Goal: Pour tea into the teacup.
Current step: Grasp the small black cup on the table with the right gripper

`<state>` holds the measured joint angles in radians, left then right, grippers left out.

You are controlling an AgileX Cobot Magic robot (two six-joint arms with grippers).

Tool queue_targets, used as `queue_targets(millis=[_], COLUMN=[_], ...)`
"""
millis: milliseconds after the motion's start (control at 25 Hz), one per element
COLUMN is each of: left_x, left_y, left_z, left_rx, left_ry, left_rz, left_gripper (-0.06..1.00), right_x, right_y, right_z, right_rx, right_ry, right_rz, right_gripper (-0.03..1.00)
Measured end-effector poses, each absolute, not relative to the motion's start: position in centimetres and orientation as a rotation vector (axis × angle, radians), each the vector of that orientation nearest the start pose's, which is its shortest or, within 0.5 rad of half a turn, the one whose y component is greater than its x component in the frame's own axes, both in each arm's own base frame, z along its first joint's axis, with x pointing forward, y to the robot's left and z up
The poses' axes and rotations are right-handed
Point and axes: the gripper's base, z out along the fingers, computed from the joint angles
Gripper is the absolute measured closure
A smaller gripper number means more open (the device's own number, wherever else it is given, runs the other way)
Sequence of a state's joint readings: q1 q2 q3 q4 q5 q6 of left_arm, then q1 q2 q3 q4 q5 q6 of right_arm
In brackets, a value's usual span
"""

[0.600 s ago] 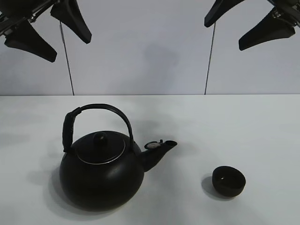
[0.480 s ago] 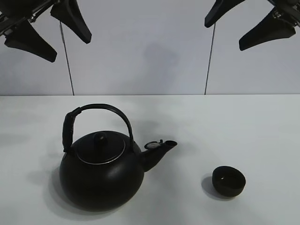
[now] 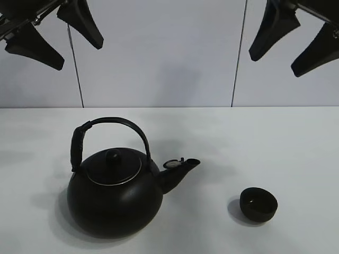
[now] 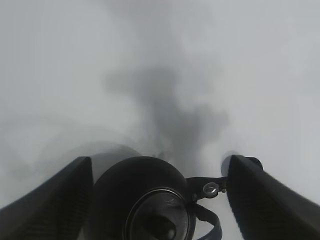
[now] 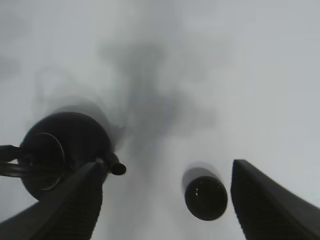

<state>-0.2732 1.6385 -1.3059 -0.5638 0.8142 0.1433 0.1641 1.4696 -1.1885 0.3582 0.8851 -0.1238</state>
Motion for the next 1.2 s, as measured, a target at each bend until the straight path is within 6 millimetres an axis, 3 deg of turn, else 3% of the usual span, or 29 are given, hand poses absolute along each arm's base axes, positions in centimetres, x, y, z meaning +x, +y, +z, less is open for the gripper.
queue_targets(millis=[600,1000,1200], left_x=[33.0,33.0,33.0], left_y=[-12.9,-12.9,-12.9], left_z=[29.3,29.3,29.3], left_rx=[0.169,0.169,0.169], left_ry=[2.582,2.582,2.582], left_rz=[-0.714,-0.714,-0.714], left_gripper=[0.41,0.41,0.41], right_x=[28.3,28.8,30.0], right_y=[6.5,10.7,11.9], right_z=[29.3,25.5,22.7], right_rx=[-0.324,-0.624,-0.656], right_ry=[2.816,2.908,2.949], right_rz=[0.271,0.135,0.103], right_gripper=[0.47,0.47,0.46])
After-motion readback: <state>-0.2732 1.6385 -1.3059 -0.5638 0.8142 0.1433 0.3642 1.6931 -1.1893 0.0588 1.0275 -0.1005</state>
